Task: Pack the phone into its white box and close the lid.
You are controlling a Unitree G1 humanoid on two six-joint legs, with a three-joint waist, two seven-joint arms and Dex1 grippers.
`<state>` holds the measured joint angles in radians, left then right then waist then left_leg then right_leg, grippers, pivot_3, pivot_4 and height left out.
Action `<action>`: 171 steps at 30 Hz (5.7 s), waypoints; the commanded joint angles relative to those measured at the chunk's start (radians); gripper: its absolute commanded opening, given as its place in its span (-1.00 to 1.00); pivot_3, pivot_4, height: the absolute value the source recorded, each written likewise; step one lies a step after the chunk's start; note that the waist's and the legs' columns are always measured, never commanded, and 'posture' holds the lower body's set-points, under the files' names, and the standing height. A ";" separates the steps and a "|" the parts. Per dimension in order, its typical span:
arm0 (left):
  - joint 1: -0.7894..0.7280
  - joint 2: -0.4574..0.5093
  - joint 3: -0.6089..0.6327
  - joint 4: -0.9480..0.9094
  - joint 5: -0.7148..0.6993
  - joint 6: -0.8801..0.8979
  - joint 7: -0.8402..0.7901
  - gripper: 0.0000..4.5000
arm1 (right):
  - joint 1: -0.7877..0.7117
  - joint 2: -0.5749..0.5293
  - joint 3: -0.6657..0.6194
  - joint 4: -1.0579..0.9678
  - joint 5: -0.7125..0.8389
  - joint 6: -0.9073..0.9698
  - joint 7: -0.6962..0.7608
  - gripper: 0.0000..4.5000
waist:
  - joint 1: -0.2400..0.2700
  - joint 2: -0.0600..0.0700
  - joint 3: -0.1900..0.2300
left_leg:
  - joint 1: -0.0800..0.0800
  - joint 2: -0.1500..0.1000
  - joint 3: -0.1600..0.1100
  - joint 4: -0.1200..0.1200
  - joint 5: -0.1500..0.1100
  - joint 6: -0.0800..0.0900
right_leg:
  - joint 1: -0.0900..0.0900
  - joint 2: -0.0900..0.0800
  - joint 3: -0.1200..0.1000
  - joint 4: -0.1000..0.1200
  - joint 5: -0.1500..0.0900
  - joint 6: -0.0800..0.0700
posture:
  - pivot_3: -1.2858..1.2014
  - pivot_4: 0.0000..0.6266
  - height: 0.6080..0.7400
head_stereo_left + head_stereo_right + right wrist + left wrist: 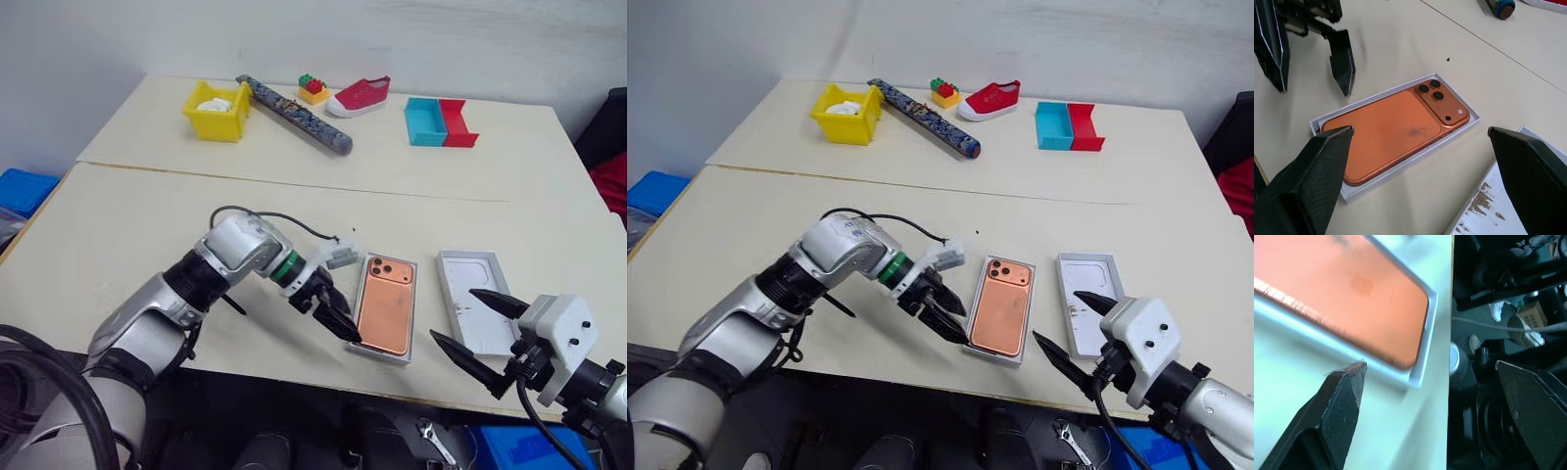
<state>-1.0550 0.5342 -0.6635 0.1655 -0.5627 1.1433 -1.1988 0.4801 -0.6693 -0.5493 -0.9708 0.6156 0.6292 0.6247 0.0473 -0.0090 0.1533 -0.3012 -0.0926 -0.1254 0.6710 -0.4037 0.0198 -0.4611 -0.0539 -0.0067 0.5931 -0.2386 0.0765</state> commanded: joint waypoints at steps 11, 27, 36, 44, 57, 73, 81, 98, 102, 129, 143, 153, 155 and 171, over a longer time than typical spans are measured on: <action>0.285 0.089 0.436 -0.158 0.050 -0.576 -0.060 0.98 | -0.206 0.115 0.095 0.016 0.033 0.431 -0.474 1.00 | 0.001 0.001 0.000 | -0.003 0.000 0.000 0.008 -0.002 0.002 | -0.001 0.000 0.000 0.003 0.000 0.000 | 0.03 -0.52 1.00; 0.347 0.101 0.512 -0.265 0.048 -0.563 -0.002 1.00 | -0.443 0.234 0.358 0.334 -0.193 0.401 -0.603 -0.30 | -0.008 0.001 -0.001 | -0.004 0.000 0.000 0.011 -0.004 0.005 | -0.001 0.000 -0.001 0.006 0.000 0.000 | 0.03 -0.52 1.00; 0.405 0.125 0.497 -0.267 0.075 -0.582 -0.012 1.00 | -0.458 0.328 0.208 0.166 -0.045 0.521 -0.568 -0.98 | -0.021 0.003 0.000 | -0.004 0.000 0.000 0.011 -0.004 0.005 | -0.001 0.001 -0.001 0.008 0.000 0.000 | 0.03 -0.52 1.00; 0.444 0.136 0.480 -0.246 0.124 -0.630 -0.045 1.00 | -0.535 0.298 0.116 0.174 0.988 0.459 -0.876 -0.98 | -0.025 0.004 0.001 | -0.003 0.002 0.000 0.010 -0.004 0.005 | -0.001 0.002 -0.001 0.008 0.000 0.000 | 0.03 -0.52 1.00; 0.448 0.161 0.493 -0.228 0.155 -0.632 -0.030 1.00 | -0.584 0.536 0.501 0.359 1.357 -0.015 -1.064 -0.98 | -0.026 0.004 0.000 | -0.003 0.001 0.000 0.011 -0.005 0.006 | -0.001 0.001 -0.001 0.007 0.000 0.000 | 0.03 -0.52 1.00; 0.456 0.100 0.443 -0.182 0.236 -0.667 0.059 0.30 | -0.570 0.646 0.474 0.674 1.302 0.029 -0.949 -1.00 | -0.027 0.006 0.001 | -0.004 0.002 0.000 0.011 -0.005 0.006 | -0.001 0.002 -0.001 0.007 0.000 0.000 | 0.03 -0.52 1.00; 0.397 0.000 0.355 -0.066 0.336 -0.745 0.065 -0.91 | -0.519 0.570 0.502 0.596 1.230 0.075 -0.865 -1.00 | -0.025 0.006 0.001 | -0.004 0.002 0.000 0.011 -0.005 0.007 | -0.001 0.002 0.000 0.007 0.000 0.000 | 0.03 -0.52 1.00; 0.317 -0.119 0.331 0.049 0.376 -0.802 0.023 -1.00 | -0.407 0.198 0.414 0.373 1.208 0.124 -0.802 0.89 | -0.017 0.005 0.000 | -0.006 0.001 0.000 0.012 -0.006 0.008 | -0.001 0.001 -0.001 0.005 0.001 0.001 | 0.03 -0.52 1.00; 0.315 -0.148 0.325 0.061 0.385 -0.816 0.029 -1.00 | -0.335 0.011 0.285 0.319 1.196 0.165 -0.680 0.89 | -0.014 0.005 0.000 | -0.007 0.001 0.000 0.013 -0.007 0.009 | 0.000 0.001 -0.001 0.001 0.002 0.003 | 0.03 -0.52 1.00; 0.217 -0.063 0.273 0.257 0.494 -1.012 -0.182 -1.00 | -0.074 -0.277 0.482 0.176 0.065 0.051 -0.043 -0.98 | 0.010 0.003 0.000 | -0.007 0.000 0.004 0.018 -0.008 0.012 | 0.001 0.002 0.000 -0.003 0.004 0.007 | 0.03 -0.52 1.00; 0.017 -0.344 0.307 0.691 0.579 -1.140 0.025 -1.00 | -0.156 -0.117 0.482 0.180 0.053 0.093 -0.082 -0.98 | 0.023 0.003 0.000 | -0.018 -0.002 0.001 0.028 -0.010 0.014 | -0.002 0.001 -0.003 -0.002 0.006 0.010 | 0.03 -0.52 1.00; -0.038 -0.370 0.344 0.790 0.595 -1.197 0.045 -1.00 | -0.138 -0.102 0.455 0.156 0.061 0.129 -0.084 -0.98 | 0.007 0.003 0.000 | -0.017 -0.001 0.002 0.028 -0.010 0.014 | -0.002 0.001 -0.002 0.000 0.006 0.010 | 0.03 -0.52 1.00; -0.036 -0.356 0.343 0.787 0.605 -1.202 0.034 -1.00 | -0.136 -0.098 0.455 0.154 0.068 0.129 -0.076 -0.98 | 0.006 0.003 0.000 | -0.017 -0.002 0.002 0.029 -0.010 0.014 | -0.002 0.001 -0.002 0.000 0.006 0.010 | 0.03 -0.52 1.00; -0.072 -0.367 0.420 0.776 0.586 -1.131 0.039 -1.00 | 0.008 -0.139 0.306 0.065 0.203 0.124 0.035 -0.98 | 0.010 0.002 0.000 | -0.018 -0.003 0.002 0.030 -0.011 0.016 | -0.002 0.000 -0.003 -0.001 0.007 0.012 | 0.03 -0.52 1.00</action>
<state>-1.0896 0.1892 -0.2528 0.9237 0.0093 0.0306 -1.2159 0.4811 -0.7974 -0.2309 -0.8714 0.8039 0.7636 0.6393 0.0574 -0.0065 0.1530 -0.3188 -0.0953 -0.1238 0.7009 -0.4147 0.0356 -0.4626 -0.0539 -0.0093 0.5924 -0.2318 0.0881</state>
